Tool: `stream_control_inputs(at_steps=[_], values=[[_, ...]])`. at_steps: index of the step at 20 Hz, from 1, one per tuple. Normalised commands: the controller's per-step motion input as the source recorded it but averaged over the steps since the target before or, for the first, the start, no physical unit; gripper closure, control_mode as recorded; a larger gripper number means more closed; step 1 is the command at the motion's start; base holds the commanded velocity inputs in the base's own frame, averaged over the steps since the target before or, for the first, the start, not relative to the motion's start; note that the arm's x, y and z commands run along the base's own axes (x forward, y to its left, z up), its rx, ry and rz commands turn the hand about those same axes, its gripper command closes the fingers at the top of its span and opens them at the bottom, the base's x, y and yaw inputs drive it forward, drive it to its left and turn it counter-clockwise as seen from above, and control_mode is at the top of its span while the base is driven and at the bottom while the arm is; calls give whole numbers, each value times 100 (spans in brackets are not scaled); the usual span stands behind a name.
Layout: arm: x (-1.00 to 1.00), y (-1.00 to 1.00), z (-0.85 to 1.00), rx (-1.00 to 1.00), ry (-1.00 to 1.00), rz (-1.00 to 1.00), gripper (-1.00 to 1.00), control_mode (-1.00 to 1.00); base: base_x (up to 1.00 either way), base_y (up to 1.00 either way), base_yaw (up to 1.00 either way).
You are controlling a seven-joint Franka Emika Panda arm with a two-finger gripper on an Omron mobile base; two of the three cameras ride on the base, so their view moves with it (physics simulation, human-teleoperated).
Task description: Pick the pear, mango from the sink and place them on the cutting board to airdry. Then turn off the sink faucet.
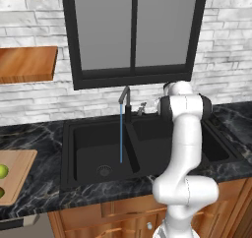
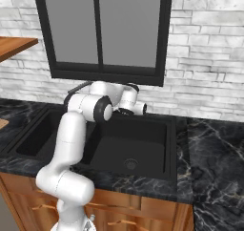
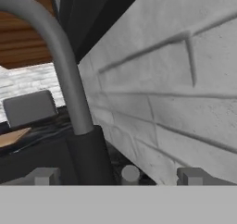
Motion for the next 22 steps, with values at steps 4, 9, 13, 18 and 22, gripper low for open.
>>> stream_control_inputs(at_steps=[4,9,13,18,22], values=[[16,100,0,0,-4,7,-100,-100,0,0,0],[16,100,2,-1,-2,15,-100,-100,0,0,0],[27,100,0,-6,-1,9,-100,-100,0,0,0],[23,100,0,-7,0,7,-100,-100,0,0,0],[4,70,-9,-7,0,1,-100,-100,0,0,0]])
